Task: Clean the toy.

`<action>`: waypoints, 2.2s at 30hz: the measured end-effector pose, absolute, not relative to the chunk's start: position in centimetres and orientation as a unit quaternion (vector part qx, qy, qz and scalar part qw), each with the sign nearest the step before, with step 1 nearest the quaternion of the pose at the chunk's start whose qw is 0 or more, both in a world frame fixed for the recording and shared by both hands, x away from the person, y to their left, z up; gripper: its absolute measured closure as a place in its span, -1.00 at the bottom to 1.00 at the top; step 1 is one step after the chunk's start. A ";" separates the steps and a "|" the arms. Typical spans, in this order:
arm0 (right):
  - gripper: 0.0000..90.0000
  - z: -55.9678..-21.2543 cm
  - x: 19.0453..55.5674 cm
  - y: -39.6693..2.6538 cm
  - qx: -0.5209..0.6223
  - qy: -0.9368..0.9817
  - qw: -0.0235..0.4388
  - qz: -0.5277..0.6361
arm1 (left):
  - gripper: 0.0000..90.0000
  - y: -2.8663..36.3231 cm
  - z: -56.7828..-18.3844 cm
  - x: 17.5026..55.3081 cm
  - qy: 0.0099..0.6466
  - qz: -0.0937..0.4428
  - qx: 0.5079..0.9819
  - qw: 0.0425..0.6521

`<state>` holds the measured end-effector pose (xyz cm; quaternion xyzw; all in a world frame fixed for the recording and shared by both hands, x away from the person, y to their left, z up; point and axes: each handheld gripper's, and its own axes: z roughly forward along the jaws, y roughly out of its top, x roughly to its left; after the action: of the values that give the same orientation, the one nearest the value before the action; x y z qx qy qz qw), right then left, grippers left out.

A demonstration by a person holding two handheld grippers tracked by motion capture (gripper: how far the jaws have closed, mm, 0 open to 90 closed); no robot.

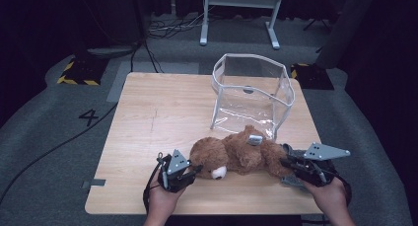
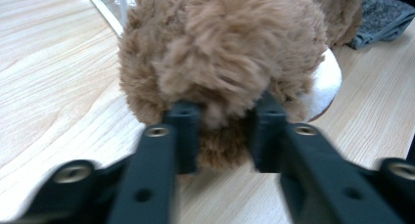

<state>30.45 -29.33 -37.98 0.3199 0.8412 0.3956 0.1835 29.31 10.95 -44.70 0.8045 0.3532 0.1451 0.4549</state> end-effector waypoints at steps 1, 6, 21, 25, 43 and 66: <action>0.78 -38.0 30.5 -29.4 0.320 0.841 0.183 0.397 | 0.66 11.0 -44.8 29.3 0.352 0.146 0.806 0.452; 0.54 -37.9 30.3 -29.9 0.324 0.831 0.189 0.410 | 0.83 10.7 -44.8 29.1 0.348 0.156 0.813 0.440; 0.28 -41.3 28.5 -32.7 0.359 0.828 0.188 0.388 | 0.84 10.9 -45.1 29.3 0.364 0.149 0.808 0.439; 0.28 -43.4 29.8 -31.8 0.362 0.837 0.179 0.369 | 0.84 11.0 -45.1 29.3 0.363 0.145 0.808 0.441; 0.90 -45.5 32.4 -29.0 0.363 0.862 0.159 0.317 | 0.84 11.1 -44.7 28.9 0.362 0.151 0.806 0.445; 0.36 -44.7 26.4 -32.9 0.350 0.858 0.129 0.352 | 0.93 10.0 -44.8 27.1 0.325 0.146 0.825 0.439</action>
<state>26.37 -32.86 -44.70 0.3500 0.8583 0.3524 0.1291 27.12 10.02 -44.78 0.8247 0.3254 0.1465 0.4388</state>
